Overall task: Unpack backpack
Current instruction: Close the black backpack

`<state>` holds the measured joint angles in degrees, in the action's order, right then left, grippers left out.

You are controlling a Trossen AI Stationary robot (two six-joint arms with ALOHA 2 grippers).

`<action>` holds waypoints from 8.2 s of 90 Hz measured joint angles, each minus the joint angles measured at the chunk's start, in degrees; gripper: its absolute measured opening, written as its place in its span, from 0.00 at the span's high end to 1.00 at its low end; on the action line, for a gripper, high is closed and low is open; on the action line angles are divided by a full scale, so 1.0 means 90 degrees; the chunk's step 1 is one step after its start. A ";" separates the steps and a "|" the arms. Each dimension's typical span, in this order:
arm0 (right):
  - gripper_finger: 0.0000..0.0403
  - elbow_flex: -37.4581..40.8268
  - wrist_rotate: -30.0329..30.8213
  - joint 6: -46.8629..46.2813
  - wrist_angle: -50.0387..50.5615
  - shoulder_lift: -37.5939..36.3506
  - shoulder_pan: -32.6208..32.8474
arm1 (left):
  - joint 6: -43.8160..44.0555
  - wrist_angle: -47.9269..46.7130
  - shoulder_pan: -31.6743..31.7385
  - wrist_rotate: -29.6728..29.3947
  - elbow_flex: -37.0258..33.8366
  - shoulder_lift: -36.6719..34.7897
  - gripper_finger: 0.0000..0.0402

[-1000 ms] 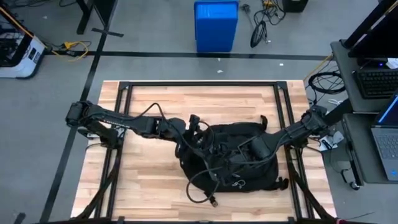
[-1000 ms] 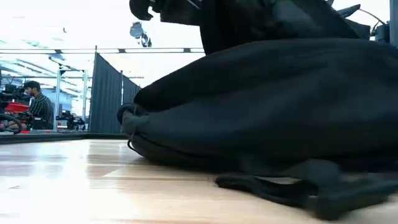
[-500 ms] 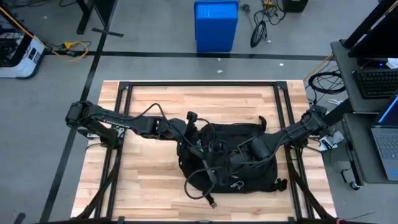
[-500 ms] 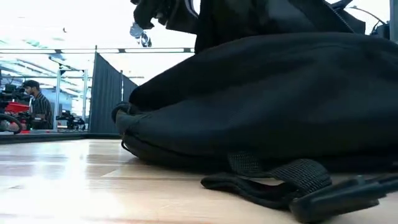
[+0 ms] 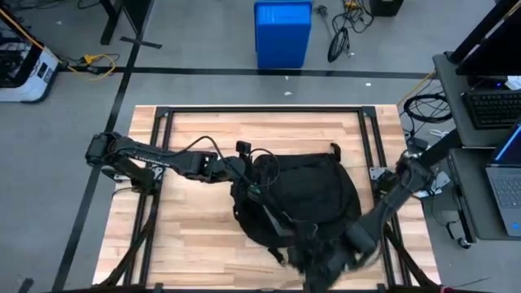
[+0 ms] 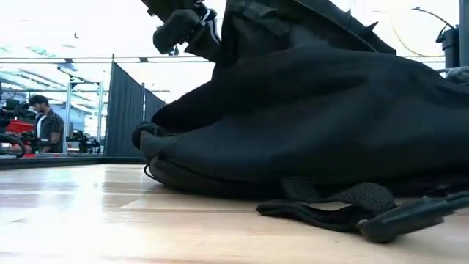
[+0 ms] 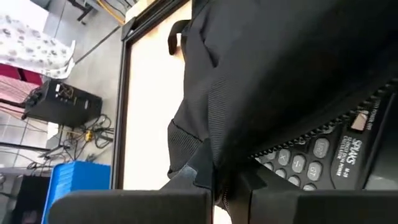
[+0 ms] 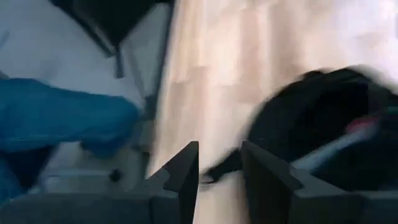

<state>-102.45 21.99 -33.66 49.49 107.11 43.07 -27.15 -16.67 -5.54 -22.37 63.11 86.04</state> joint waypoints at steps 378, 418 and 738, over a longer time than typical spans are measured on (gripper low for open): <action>0.63 -0.1260 0.2335 0.1644 -0.0724 0.2920 -0.0032 | 0.5818 0.0073 -0.3163 0.0083 0.0027 0.0624 1.00; 0.68 -0.1258 0.2024 0.1763 -0.0741 0.3266 -0.0478 | 0.5818 0.0111 -0.3248 0.0300 0.0027 0.0624 1.00; 0.42 -0.1384 0.3846 0.3918 0.0030 0.2647 0.0084 | 0.4477 0.0673 -0.3194 -0.0662 0.0017 0.1693 0.99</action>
<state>-114.91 56.60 1.60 49.76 130.93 43.83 13.15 -10.61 -34.28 -28.33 63.26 101.27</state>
